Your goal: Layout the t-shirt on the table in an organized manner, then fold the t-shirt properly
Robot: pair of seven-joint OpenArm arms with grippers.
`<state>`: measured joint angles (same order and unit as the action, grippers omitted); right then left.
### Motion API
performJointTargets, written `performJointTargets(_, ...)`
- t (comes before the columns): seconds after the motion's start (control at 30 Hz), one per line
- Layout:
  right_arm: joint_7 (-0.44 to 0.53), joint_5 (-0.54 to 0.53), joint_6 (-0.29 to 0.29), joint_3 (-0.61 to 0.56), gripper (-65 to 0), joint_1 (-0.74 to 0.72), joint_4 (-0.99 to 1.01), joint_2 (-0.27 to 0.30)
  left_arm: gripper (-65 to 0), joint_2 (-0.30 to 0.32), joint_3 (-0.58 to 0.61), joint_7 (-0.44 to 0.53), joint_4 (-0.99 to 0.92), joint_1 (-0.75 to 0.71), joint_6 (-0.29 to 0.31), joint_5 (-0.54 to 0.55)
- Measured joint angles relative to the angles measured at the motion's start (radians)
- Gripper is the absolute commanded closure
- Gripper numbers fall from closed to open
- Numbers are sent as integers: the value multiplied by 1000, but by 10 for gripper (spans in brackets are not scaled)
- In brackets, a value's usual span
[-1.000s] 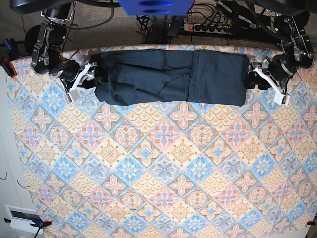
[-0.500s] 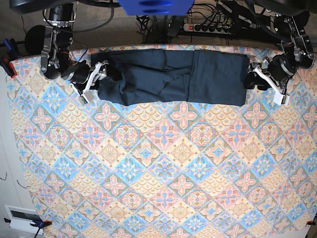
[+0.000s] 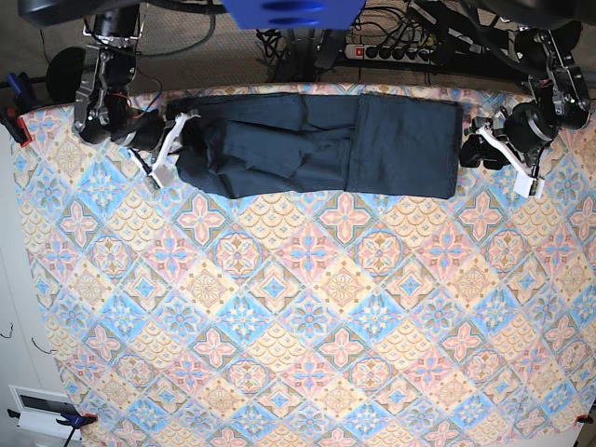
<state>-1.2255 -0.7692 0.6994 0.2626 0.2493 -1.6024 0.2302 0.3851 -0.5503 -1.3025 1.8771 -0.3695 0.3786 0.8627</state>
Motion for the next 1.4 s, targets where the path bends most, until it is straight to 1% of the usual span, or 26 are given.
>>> performJointTargets(0.1, -3, 18, -5, 114, -2, -1, 0, 16, -267, 1, -2, 2, -2, 17, 0, 1)
performJointTargets(0.17, -3, 29, -5, 161, -2, -1, 0, 21, -267, 0, -2, 3, -2, 21, 0, 1)
performJointTargets(0.23, -15, 29, -4, 183, -2, -9, 1, 18, -267, 0, -2, 4, -2, 20, 0, 0)
performJointTargets(0.27, -33, 31, -5, 189, -2, -29, 3, 13, -267, 0, -2, 1, -2, 21, 0, -1)
performJointTargets(0.33, -33, 33, -3, 189, -2, -93, 9, 11, -263, 1, -2, 1, -2, 21, 0, -1)
performJointTargets(0.4, -12, 9, -2, 180, -2, -156, 7, 48, -232, 0, -2, 5, -2, 22, 0, -2)
performJointTargets(0.47, 19, 3, 0, 186, -2, -185, -6, 86, -187, 1, -2, 18, -2, 20, 0, -8)
performJointTargets(0.53, 14, 4, -8, 196, -2, -174, -15, 91, -143, 0, -3, 61, -2, 14, 0, -9)
performJointTargets(0.57, -5, 8, -8, 194, -2, -160, -14, 86, -124, 0, -3, 67, -2, 12, 0, -10)
performJointTargets(0.63, -79, 2, -5, 183, -2, -140, -14, 67, -87, 0, -3, 85, -16, 13, 0, -6)
performJointTargets(0.67, -93, -11, -4, 179, -2, -139, -16, 61, -72, 0, -3, 91, -33, 15, 0, -3)
performJointTargets(0.73, -96, -51, -5, 153, -2, -148, -42, 58, -33, 0, -3, 96, -86, 16, -5, -6)
performJointTargets(0.8, -71, -80, -8, 105, -2, -164, -69, 33, 0, 0, -3, 95, -146, 18, -7, -15)
performJointTargets(0.83, -69, -100, -8, 77, -2, -164, -77, 14, 0, -1, -3, 95, -165, 18, -7, -18)
performJointTargets(0.9, -77, -103, -4, 23, -2, -159, -87, -15, 0, -5, 0, 95, -186, 17, -7, -16)
performJointTargets(1.0, -88, -85, -5, -48, -1, -150, -100, -19, 0, -19, 25, 143, -197, 17, -8, -16)
performJointTargets(1.07, -84, -84, -5, -89, -1, -161, -120, -28, 0, -20, 51, 148, -203, 14, -6, -16)
performJointTargets(1.13, -74, -95, -5, -127, -1, -165, -137, -48, 0, -31, 71, 147, -209, 14, -7, -45)
performJointTargets(1.23, -87, -92, -4, -173, -2, -159, -162, -79, 0, -40, 101, 148, -211, 15, -7, -63)
performJointTargets(1.33, -80, -99, -4, -201, -3, -167, -186, -98, 0, -71, 106, 150, -212, 15, -7, -64)
performJointTargets(1.4, -89, -80, -5, -225, -3, -190, -183, -111, 0, -86, 108, 150, -212, 15, -7, -63)
